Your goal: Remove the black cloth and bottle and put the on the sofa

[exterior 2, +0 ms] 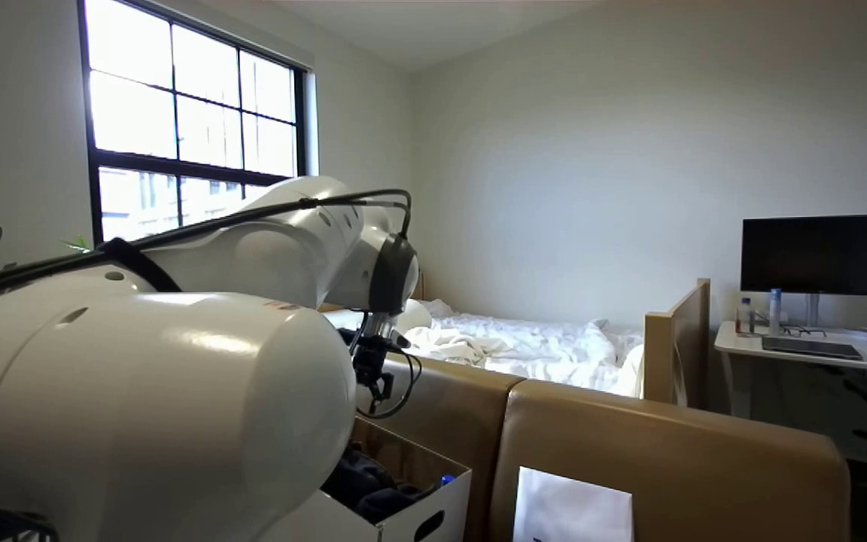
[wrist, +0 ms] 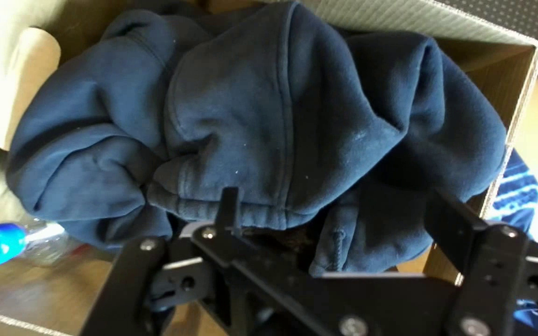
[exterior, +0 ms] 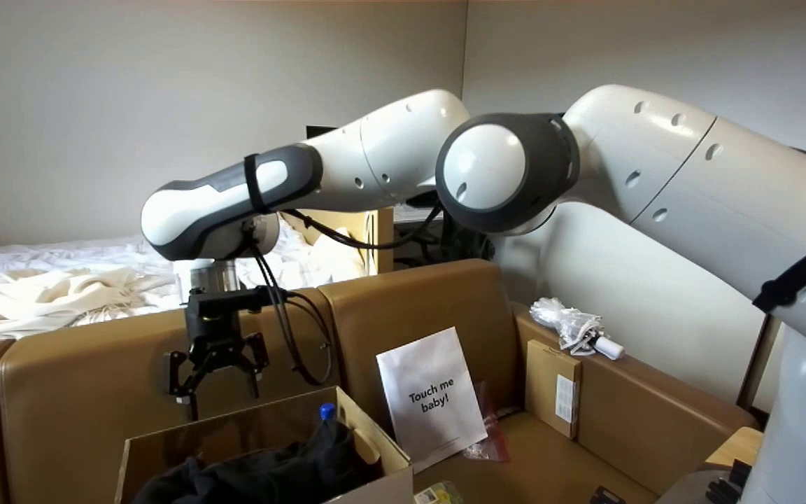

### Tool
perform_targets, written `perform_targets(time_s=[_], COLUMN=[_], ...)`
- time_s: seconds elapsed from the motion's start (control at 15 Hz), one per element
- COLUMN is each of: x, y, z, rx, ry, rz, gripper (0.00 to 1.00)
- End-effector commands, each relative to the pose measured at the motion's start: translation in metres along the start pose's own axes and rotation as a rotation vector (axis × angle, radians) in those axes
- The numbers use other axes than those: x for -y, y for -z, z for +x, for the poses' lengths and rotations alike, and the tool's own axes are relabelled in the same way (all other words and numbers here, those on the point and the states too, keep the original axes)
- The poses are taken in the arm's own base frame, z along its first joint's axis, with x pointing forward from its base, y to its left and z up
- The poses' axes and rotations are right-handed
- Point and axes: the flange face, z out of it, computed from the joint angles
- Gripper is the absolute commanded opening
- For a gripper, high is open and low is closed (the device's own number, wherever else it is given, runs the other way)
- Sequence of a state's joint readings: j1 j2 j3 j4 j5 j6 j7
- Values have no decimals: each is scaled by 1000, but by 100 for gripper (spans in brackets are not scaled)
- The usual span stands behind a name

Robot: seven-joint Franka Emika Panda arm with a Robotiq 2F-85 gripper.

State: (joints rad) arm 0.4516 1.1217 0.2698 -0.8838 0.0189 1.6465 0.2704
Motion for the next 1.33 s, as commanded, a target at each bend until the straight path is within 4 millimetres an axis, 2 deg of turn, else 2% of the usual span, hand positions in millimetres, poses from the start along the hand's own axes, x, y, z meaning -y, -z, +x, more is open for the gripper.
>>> perform_targets(time_s=[0.0,0.2,0.4,0.47,0.67,0.87,1.07,1.27], x=[5,23,59,67,77,66,48,32], y=[-19,-11,-1,-3,-31,-69,-104,-124], z=[16,18,-7,-14,-27,-28,-21,-10], rx=[28,-32,51,90,251,363,410,363], ry=[-2,-98,-124,-132,-183,-292,-434,-558], rz=[15,16,23,36,66,20,-22,-91], gripper=[100,100,100,100,100,100,100,100])
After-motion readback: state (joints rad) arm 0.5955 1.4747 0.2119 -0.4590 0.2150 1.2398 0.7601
